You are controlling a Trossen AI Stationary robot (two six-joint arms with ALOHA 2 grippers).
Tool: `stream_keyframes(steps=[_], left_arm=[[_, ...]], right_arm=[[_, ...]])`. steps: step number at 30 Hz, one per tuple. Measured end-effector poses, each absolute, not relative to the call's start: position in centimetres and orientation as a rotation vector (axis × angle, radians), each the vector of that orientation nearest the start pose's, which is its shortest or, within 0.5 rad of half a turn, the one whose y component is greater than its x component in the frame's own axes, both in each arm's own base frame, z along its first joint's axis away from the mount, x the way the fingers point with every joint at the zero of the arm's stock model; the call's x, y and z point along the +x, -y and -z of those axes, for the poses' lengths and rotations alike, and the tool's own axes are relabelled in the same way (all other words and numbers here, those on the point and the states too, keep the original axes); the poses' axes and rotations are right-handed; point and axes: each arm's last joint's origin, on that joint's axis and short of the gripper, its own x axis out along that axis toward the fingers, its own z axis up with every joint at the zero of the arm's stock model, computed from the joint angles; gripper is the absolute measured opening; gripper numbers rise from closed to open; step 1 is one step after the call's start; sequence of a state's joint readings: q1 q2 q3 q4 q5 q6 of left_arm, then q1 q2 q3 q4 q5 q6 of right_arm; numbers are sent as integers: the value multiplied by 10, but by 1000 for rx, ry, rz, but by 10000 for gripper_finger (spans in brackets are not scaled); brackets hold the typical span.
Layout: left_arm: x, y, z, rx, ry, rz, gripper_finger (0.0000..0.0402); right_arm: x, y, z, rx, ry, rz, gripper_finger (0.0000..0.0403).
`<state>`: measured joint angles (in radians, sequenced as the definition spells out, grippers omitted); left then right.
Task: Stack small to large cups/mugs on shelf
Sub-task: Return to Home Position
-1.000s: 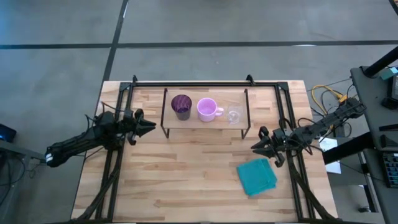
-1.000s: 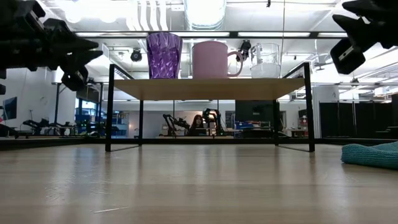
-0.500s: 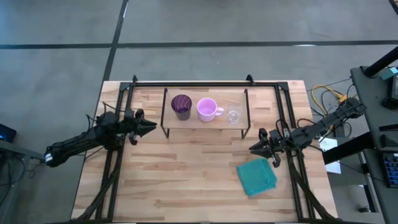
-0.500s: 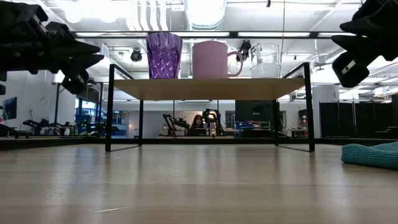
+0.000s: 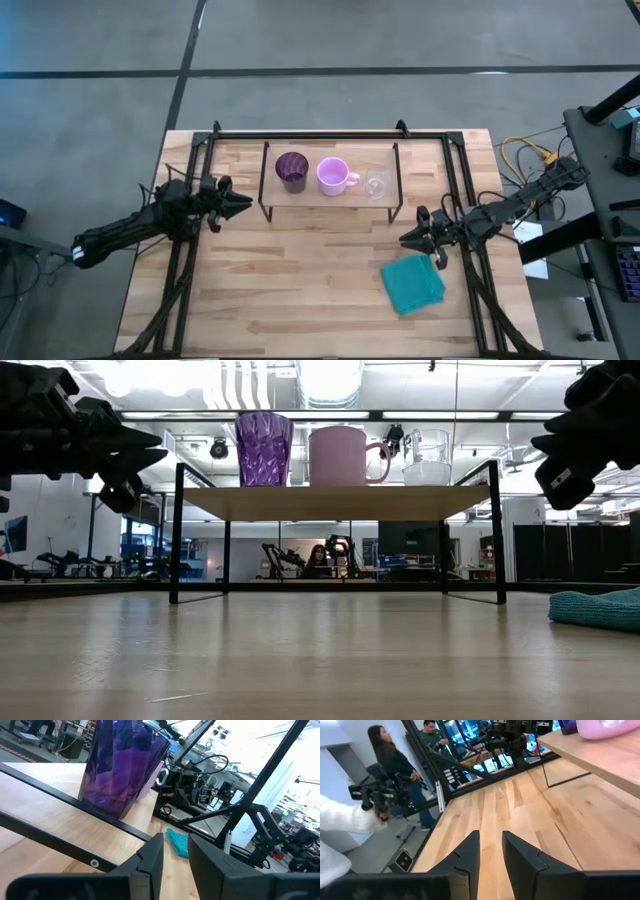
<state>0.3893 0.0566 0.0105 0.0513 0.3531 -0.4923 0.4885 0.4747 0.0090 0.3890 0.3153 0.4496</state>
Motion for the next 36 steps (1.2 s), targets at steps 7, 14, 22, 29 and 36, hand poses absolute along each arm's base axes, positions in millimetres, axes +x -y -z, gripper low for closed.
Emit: stream_keyframes(steps=[7,14,22,29,36], left_arm=[[95,-28,-167,-492,12,-35,75],[95,-28,-167,-491,12,-35,75],[95,-28,-173,-467,69,-15,75],[95,-28,-173,-467,68,-15,75],[95,-28,-174,-465,74,-15,75]], right_arm=[[115,-51,-152,405,-194,-141,77],[114,-52,-151,411,-218,-189,77],[114,-52,-151,395,-218,-190,77],[114,-52,-151,394,-218,-191,77],[114,-52,-151,392,-217,-191,77]])
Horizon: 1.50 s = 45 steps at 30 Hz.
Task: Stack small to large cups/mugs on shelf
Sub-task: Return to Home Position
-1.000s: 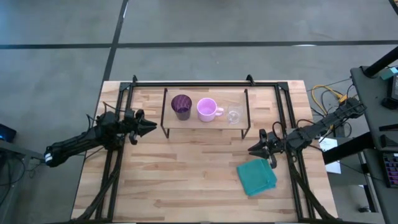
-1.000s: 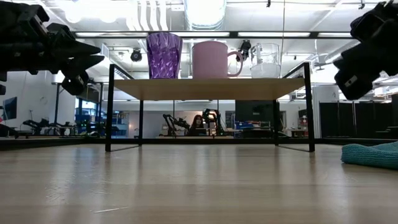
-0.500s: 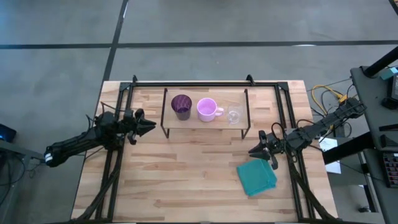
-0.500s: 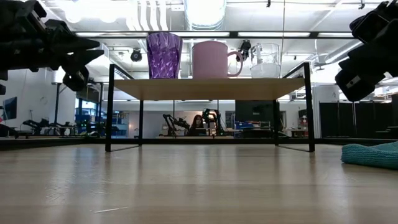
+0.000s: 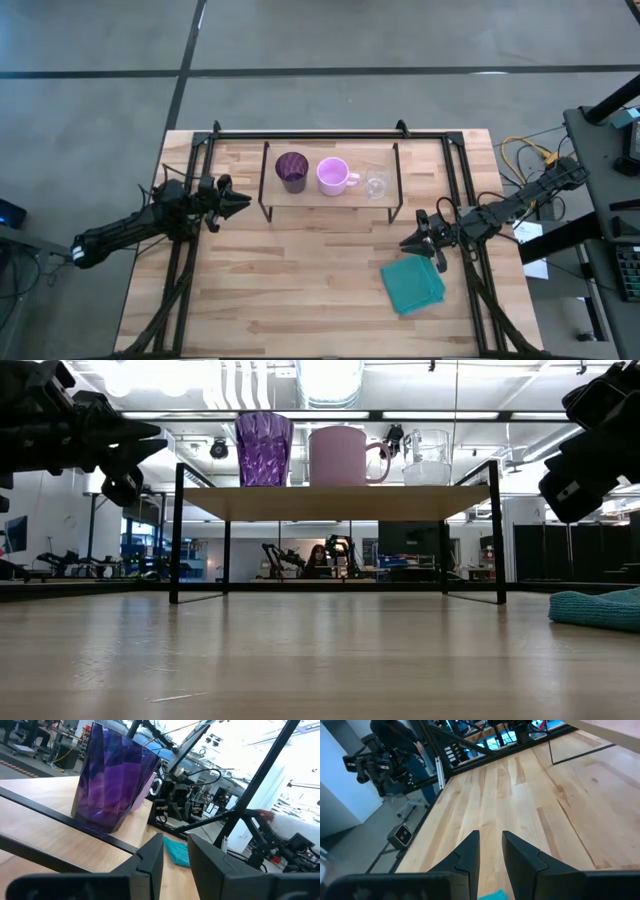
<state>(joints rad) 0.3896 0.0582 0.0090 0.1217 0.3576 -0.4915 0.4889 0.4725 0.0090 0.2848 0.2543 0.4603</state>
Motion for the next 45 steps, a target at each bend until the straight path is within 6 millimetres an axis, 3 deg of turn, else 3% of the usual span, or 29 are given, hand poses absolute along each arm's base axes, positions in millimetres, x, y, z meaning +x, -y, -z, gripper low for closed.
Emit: stream_keyframes(steps=[21,27,35,39,45], left_arm=[[95,-28,-174,-464,77,-20,75],[95,-28,-174,-464,77,-18,75],[95,-28,-174,-464,77,-18,75],[95,-28,-174,-464,77,-18,75],[95,-28,-174,-464,77,-18,75]], right_arm=[[87,-42,-176,543,4,-363,77],[87,-44,-168,299,-45,-406,77],[86,-45,-168,188,-25,-458,77],[84,-49,-169,36,19,-620,77],[84,-49,-169,39,18,-638,77]])
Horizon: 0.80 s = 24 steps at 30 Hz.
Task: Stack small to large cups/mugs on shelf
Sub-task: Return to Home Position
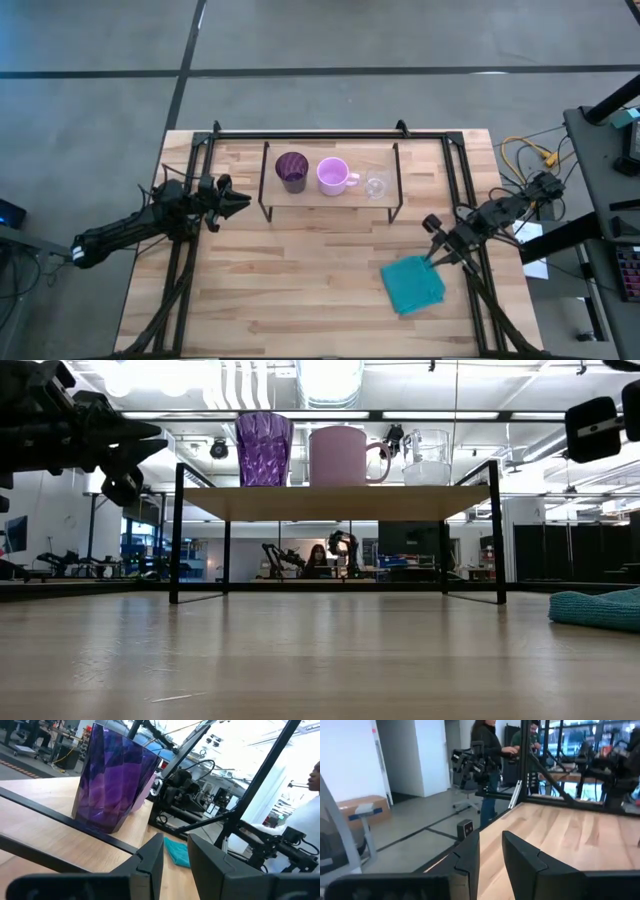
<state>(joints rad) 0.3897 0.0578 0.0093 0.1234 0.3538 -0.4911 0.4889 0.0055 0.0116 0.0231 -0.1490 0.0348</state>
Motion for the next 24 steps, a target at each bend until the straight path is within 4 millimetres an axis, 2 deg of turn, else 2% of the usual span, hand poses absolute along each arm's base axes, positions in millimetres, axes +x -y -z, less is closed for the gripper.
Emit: stream_keyframes(steps=[9,24], left_arm=[[95,-28,-174,-464,77,-18,75],[95,-28,-174,-464,76,-17,75]], right_arm=[[84,-50,-169,176,-38,-638,77],[84,-50,-168,180,-39,-637,77]])
